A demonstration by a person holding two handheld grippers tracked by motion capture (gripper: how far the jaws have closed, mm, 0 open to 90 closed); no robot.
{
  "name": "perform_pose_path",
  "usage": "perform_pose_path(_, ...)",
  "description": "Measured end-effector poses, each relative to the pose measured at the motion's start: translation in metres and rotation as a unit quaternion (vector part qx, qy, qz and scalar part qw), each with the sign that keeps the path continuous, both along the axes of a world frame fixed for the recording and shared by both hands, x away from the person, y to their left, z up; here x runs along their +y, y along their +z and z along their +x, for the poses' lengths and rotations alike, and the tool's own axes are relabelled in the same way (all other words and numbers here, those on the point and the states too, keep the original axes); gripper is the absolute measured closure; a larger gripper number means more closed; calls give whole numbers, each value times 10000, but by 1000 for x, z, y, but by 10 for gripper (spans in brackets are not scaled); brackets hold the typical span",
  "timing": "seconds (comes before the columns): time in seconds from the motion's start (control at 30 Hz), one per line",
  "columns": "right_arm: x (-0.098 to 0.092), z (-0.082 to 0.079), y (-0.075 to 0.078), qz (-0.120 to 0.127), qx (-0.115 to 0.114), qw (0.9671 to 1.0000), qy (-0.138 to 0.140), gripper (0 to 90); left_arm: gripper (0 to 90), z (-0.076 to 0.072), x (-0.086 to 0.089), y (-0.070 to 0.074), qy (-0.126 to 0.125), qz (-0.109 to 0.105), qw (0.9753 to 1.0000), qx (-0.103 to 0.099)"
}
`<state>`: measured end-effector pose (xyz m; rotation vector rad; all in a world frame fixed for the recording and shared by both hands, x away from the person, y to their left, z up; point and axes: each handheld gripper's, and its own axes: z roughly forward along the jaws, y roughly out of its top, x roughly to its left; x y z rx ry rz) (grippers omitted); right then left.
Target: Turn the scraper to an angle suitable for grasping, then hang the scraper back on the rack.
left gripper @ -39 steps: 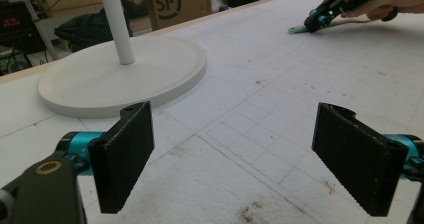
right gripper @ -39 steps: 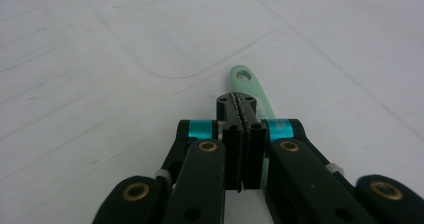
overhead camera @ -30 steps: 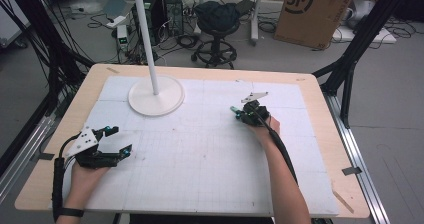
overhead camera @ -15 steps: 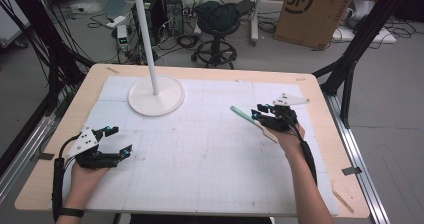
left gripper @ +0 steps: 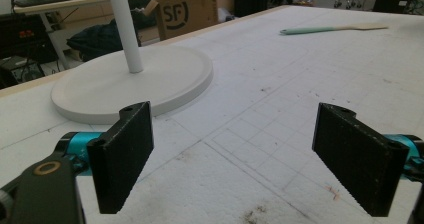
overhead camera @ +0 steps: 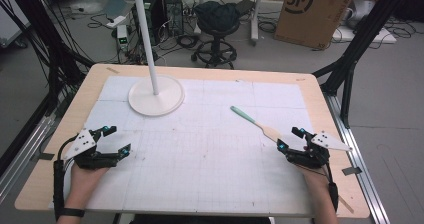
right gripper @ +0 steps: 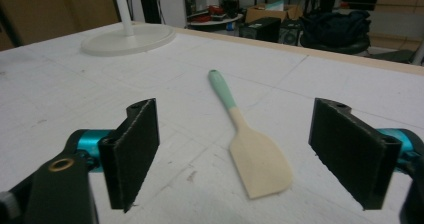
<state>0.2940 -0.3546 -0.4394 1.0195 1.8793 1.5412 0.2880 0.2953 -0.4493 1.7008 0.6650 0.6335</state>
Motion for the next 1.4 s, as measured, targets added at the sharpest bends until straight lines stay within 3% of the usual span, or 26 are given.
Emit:
perform_pose_path(0.1, -6, -3, -1, 105, -57, 9999, -112, 171, 172, 0, 0, 0, -5, -5, 10000, 4)
perform_pose_path(0.27, -6, -2, -5, 33, 40, 9999, -163, 170, 173, 0, 0, 0, -5, 11, 10000, -3)
perform_pose_path(0.4, -5, -4, -3, 20, -26, 9998, -181, 170, 173, 1, 1, 0, 6, -22, 10000, 12)
perform_pose_path(0.67, -4, 7, 3, -5, -94, 9998, -165, 171, 173, 1, 1, 0, 2, -27, 10000, 16)
perform_pose_path(1.07, 12, 50, 13, -462, 228, 9986, 140, 173, 172, 0, 0, 0, 4, -10, 10000, 12)
perform_pose_path(1.4, 41, 95, 13, -992, 677, 9919, 420, 173, 171, 0, -1, 0, -13, 34, 10000, -16)
